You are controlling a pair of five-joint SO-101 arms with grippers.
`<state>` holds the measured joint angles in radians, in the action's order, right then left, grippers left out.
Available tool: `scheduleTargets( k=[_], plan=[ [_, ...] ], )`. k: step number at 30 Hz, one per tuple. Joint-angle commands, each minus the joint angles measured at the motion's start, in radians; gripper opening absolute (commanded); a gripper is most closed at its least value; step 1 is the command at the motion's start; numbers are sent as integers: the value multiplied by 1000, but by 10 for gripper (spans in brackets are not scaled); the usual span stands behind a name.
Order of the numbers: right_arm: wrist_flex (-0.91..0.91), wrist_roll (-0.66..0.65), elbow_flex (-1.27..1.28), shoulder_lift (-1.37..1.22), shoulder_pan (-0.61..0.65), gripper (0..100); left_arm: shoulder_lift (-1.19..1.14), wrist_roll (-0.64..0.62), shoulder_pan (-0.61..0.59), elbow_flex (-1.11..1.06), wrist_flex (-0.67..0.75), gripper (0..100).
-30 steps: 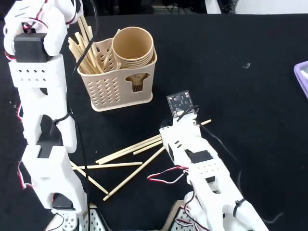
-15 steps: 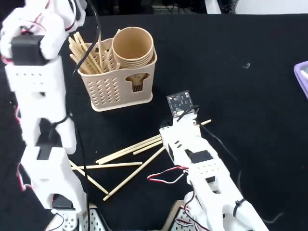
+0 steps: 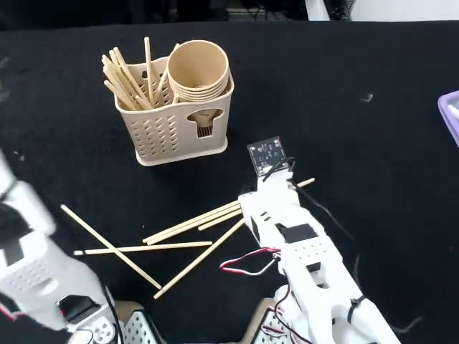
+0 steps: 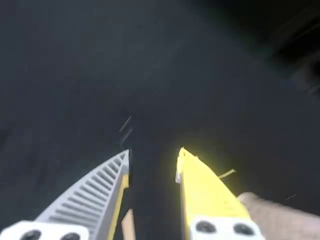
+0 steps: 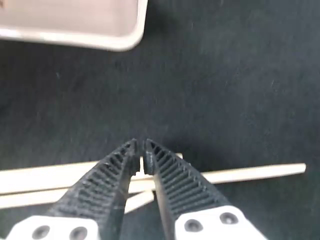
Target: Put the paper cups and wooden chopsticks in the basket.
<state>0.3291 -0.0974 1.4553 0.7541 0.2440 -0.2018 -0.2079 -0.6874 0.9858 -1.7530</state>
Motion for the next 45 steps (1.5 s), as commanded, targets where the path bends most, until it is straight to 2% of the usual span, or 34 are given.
scheduleTargets(
  k=[1, 5, 9, 12, 16, 21, 24, 27, 31, 40, 45],
  plan=[
    [78, -17, -87, 28, 15, 37, 17, 17, -110, -400, -3, 159],
    [170, -124, -137, 28, 18, 136, 23, 144, -119, -610, 40, 159],
    [308, -207, -199, 28, 68, 229, 58, 160, -162, -851, 196, 159],
    [400, -233, -251, 22, 117, 237, 120, 172, -177, -1089, 347, 159],
    [465, -241, -277, 21, 123, 237, 209, 190, -157, -1368, 483, 159],
    [488, -414, -245, 19, 158, 237, 264, 147, -127, -1566, 601, 159],
    [480, -442, -222, 19, 204, 237, 265, 103, -113, -1661, 678, 159],
    [445, -446, -214, 19, 227, 237, 273, 81, -113, -1721, 747, 159],
    [413, -448, -223, -21, 226, 237, 275, 81, -113, -1741, 758, 159],
    [373, -450, -443, -424, 224, 237, 275, 80, -113, -1745, 758, 159],
    [373, -459, -492, -510, 226, 237, 272, 80, -113, -1745, 756, 159]
  ],
)
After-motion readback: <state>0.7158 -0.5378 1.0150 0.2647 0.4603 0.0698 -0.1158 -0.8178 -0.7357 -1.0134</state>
